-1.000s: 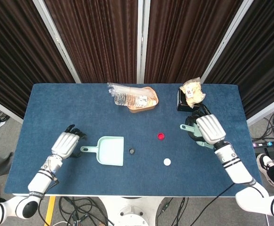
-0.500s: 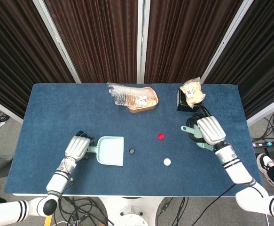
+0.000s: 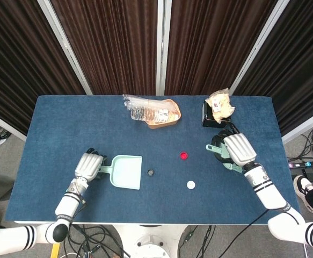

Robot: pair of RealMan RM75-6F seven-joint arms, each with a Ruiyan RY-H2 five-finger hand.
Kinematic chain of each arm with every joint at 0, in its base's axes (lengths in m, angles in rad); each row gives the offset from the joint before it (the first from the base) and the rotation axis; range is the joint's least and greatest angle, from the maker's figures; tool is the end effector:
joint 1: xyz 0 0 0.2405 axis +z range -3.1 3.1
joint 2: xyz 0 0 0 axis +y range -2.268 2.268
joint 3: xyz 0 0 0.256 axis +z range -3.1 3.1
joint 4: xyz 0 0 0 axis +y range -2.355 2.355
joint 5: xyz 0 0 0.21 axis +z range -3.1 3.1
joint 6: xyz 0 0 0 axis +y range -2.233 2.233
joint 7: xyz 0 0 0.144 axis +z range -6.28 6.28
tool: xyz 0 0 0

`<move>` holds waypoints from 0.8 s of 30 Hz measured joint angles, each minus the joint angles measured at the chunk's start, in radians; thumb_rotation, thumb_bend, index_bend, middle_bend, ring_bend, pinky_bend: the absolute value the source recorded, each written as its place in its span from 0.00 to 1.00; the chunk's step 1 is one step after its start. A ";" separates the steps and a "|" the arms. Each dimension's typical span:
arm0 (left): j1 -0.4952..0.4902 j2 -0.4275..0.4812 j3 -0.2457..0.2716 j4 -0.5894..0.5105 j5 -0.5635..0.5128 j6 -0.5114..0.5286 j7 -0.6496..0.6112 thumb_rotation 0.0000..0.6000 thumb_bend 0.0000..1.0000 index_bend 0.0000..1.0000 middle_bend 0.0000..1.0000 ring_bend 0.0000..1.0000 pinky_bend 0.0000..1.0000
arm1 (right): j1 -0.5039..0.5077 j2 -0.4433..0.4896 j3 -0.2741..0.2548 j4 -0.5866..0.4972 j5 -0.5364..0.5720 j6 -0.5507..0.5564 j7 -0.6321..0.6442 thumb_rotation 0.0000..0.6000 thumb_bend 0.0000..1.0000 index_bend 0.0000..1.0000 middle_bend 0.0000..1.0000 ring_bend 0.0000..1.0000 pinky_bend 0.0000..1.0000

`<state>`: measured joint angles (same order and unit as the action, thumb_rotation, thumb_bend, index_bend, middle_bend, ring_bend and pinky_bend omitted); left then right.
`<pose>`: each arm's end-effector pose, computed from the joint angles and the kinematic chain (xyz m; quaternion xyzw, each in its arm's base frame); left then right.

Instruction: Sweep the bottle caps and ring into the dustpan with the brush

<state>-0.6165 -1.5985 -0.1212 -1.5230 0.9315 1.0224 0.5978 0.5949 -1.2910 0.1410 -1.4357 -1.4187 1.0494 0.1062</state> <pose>-0.1973 0.3015 -0.0361 -0.7339 -0.4168 -0.2659 0.4658 -0.2173 -0.3415 0.0803 0.7062 -0.3775 0.4223 0.4247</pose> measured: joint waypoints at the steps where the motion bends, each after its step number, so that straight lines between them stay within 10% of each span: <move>1: 0.000 0.000 0.001 0.000 0.000 0.001 0.000 1.00 0.29 0.47 0.48 0.31 0.17 | 0.000 0.000 0.000 0.001 0.001 0.000 0.002 1.00 0.39 0.65 0.62 0.27 0.05; 24: -0.028 0.019 0.021 -0.021 0.020 0.015 0.020 1.00 0.36 0.52 0.53 0.36 0.17 | 0.013 -0.015 -0.006 0.053 -0.015 -0.028 0.108 1.00 0.42 0.66 0.62 0.27 0.05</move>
<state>-0.6442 -1.5797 -0.1004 -1.5439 0.9516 1.0372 0.6179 0.6083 -1.3059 0.1352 -1.3831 -1.4339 1.0216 0.2140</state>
